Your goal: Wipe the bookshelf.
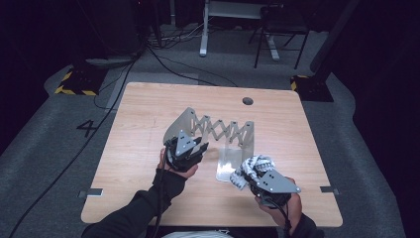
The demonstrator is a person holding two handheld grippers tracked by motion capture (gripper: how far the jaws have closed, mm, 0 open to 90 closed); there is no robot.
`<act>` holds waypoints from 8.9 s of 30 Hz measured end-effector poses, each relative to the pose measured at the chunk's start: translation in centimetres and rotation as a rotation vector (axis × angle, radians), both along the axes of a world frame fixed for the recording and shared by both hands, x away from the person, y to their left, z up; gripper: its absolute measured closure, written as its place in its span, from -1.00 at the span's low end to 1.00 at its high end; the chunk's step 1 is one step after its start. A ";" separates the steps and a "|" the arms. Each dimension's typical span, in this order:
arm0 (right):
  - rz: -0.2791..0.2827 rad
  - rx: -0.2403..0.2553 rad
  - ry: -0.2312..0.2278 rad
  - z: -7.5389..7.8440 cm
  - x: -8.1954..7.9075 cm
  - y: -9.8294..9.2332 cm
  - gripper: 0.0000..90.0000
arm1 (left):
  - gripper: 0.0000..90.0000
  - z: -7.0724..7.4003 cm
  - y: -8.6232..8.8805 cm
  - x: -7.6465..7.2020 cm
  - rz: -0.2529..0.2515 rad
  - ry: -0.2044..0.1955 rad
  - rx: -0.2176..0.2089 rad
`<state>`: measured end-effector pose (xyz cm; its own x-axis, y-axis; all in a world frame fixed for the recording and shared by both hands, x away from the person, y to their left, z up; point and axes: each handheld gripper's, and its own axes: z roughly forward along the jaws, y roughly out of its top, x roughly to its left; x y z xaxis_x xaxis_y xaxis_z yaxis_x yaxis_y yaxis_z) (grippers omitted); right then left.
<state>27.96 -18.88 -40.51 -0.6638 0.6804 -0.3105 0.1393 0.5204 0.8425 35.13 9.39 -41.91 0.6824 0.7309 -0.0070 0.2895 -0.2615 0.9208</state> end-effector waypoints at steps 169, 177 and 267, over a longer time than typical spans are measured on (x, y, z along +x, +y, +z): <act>-0.049 -0.280 0.118 -8.8 12.5 2.5 0.26 | -0.39 -8.2 2.5 4.6 -0.072 0.241 0.297; -0.050 -0.278 0.163 -8.9 12.9 2.0 0.68 | -0.39 -8.3 2.5 4.6 -0.072 0.241 0.296; -0.091 -0.171 -0.212 -1.1 11.8 1.0 0.75 | -0.36 -8.3 2.5 4.7 -0.084 0.250 0.286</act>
